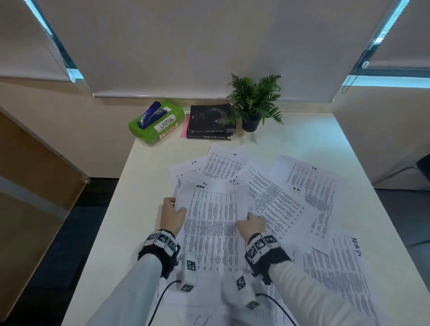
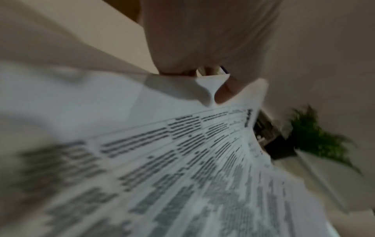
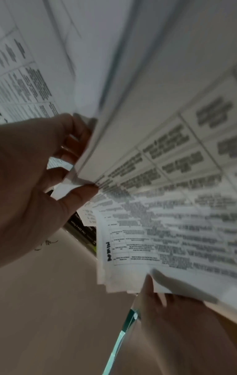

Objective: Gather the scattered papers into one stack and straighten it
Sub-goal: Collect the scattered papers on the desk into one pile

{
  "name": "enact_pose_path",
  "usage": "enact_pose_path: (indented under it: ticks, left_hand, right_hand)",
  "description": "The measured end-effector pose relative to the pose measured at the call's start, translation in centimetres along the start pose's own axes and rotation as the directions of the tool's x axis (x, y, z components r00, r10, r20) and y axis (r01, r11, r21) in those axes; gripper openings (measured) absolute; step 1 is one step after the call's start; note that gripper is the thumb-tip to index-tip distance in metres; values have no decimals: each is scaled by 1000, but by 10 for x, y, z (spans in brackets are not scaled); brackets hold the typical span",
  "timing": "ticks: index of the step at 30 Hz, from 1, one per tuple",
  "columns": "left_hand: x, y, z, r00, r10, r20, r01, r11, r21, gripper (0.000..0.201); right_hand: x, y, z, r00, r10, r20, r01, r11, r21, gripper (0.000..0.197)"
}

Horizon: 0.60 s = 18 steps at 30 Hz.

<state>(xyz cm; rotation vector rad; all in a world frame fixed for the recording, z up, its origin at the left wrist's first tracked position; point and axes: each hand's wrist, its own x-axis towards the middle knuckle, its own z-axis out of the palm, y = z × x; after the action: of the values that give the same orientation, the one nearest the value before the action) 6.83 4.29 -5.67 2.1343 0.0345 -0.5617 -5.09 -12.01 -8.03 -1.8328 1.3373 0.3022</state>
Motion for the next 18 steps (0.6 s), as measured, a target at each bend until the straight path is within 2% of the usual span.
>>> enact_pose_path:
  ticks: [2, 3, 5, 8, 10, 12, 14, 16, 18]
  left_hand:
    - [-3, -5, -1, 997, -52, -52, 44, 990, -137, 47]
    - [-3, -9, 0, 994, -97, -41, 88, 979, -181, 52]
    - [1, -14, 2, 985, -169, 32, 171, 958, -230, 52]
    - [2, -12, 3, 967, -204, 153, 233, 952, -201, 44]
    - [-3, -10, 5, 977, -147, 154, 171, 972, -158, 41]
    - [-11, -12, 8, 994, -46, 96, 52, 996, -68, 45]
    - [-22, -15, 9, 996, 49, 71, -49, 999, 6, 47]
    - [-34, -13, 8, 992, 91, 91, -90, 996, -14, 43]
    - [-40, -10, 7, 989, 95, 116, -89, 994, -62, 47]
  right_hand:
    - [1, 4, 1, 999, -37, -14, 37, 999, 39, 35]
    - [1, 5, 1, 999, -44, -22, 45, 997, 57, 28]
    - [1, 8, 0, 996, -72, -48, 75, 995, 65, 22]
    - [-1, 12, 2, 973, -209, -101, 210, 978, 0, 21]
    - [-7, 15, 1, 938, -321, -129, 324, 946, 3, 14]
    - [-11, 20, 0, 895, -424, -142, 425, 905, -26, 20]
    - [-15, 24, -3, 877, -459, -143, 458, 888, -38, 22]
    - [-15, 27, -6, 902, -400, -162, 417, 904, 93, 28]
    - [-10, 28, -10, 948, -284, -142, 316, 893, 319, 49]
